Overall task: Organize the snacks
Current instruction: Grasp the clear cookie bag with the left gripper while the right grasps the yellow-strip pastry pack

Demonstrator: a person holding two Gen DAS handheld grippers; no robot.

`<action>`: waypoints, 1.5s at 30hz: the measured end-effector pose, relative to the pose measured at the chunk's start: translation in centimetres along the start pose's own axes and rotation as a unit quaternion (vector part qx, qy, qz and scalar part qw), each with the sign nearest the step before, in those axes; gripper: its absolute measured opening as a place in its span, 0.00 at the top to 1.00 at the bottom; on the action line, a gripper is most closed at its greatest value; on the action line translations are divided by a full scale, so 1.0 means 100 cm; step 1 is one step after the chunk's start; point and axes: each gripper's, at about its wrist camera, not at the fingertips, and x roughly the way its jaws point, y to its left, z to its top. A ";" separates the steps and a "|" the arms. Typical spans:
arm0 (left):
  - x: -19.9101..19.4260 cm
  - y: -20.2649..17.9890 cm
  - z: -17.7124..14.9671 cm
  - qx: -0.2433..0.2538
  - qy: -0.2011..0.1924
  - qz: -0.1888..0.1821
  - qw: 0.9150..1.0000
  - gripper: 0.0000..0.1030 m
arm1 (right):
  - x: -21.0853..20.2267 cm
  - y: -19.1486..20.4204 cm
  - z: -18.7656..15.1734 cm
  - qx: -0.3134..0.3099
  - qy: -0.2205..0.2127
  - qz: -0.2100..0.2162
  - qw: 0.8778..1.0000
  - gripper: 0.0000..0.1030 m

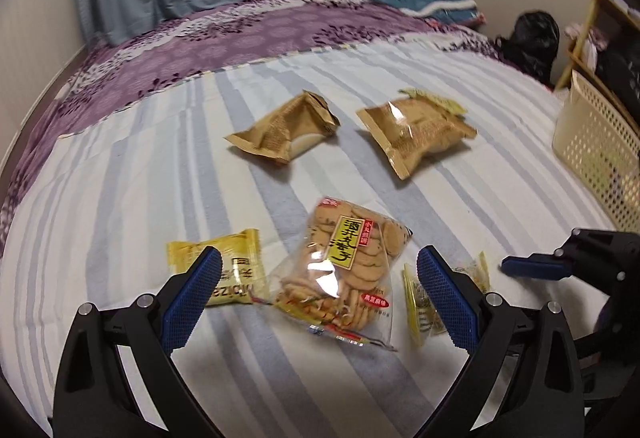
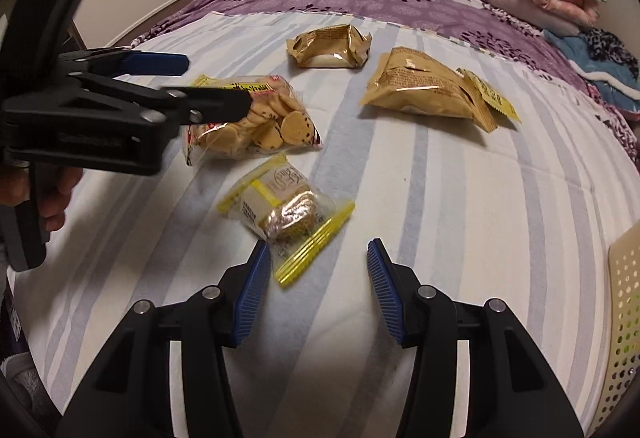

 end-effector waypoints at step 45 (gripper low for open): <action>-0.073 0.022 0.014 -0.055 -0.083 -0.004 0.995 0.31 | -0.012 0.006 0.022 -0.033 -0.038 0.069 0.996 0.51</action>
